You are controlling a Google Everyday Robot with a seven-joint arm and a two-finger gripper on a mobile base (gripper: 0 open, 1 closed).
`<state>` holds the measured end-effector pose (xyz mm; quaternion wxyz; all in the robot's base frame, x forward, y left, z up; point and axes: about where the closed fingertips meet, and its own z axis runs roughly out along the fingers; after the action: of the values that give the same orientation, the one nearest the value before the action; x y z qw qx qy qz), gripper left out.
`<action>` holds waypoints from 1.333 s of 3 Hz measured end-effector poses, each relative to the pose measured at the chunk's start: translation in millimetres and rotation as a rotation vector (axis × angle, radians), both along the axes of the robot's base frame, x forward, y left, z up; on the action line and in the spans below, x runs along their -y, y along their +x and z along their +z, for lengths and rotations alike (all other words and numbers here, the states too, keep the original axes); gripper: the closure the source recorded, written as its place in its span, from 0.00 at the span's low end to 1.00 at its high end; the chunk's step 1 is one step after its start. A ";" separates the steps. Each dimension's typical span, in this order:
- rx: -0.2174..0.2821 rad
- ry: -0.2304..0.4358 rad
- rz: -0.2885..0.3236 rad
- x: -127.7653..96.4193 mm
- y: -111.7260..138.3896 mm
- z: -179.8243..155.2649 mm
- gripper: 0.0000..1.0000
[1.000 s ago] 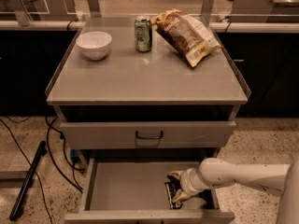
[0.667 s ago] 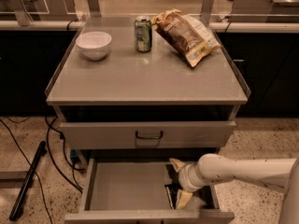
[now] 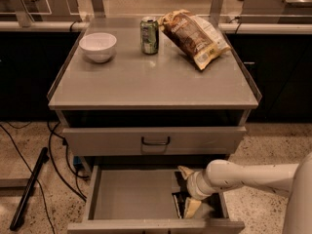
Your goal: Pick rxbar chocolate from middle drawer and place on counter
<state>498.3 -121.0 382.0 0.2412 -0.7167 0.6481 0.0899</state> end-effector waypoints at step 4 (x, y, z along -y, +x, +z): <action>-0.102 -0.015 -0.065 18.6 0.1 -47.6 0.18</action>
Offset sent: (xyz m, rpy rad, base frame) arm 0.0068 -0.0253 -0.0453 -0.0244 0.0868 -0.0813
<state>498.4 -139.6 334.4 0.2054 -0.6917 0.6830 0.1135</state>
